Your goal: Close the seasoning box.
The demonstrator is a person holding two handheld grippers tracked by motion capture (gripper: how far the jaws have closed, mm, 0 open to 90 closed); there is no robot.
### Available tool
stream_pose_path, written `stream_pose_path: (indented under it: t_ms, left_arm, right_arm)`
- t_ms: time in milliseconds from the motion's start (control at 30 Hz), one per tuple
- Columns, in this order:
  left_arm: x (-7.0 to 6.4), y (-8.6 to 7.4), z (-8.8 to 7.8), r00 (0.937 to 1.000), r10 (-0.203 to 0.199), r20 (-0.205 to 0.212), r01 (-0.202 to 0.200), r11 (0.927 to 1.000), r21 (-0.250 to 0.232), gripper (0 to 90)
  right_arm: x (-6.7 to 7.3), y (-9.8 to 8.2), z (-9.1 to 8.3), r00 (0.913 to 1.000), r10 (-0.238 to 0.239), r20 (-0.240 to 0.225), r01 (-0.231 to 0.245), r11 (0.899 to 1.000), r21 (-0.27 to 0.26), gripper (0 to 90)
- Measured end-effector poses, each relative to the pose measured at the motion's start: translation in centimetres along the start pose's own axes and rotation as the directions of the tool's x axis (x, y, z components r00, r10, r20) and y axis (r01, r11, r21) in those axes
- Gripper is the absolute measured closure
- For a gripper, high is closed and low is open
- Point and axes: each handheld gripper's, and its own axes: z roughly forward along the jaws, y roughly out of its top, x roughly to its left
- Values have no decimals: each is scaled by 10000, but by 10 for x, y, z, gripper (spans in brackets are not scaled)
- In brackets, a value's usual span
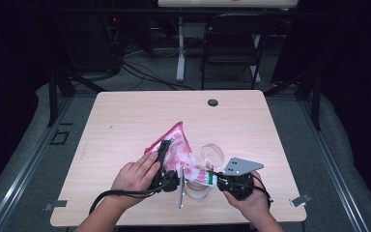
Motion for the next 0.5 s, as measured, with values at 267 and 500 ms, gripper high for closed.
stream_pose_path:
  t_ms: [267, 500]
  left_arm:
    - [0, 0, 0, 10000, 25, -6, -25, 10000, -15, 609]
    - [0, 1, 0, 10000, 85, -26, -85, 10000, 19, 609]
  right_arm:
    - [0, 0, 0, 10000, -15, 11, 15, 10000, -4, 900]
    - [0, 0, 0, 10000, -12, -2, 12, 10000, -13, 900]
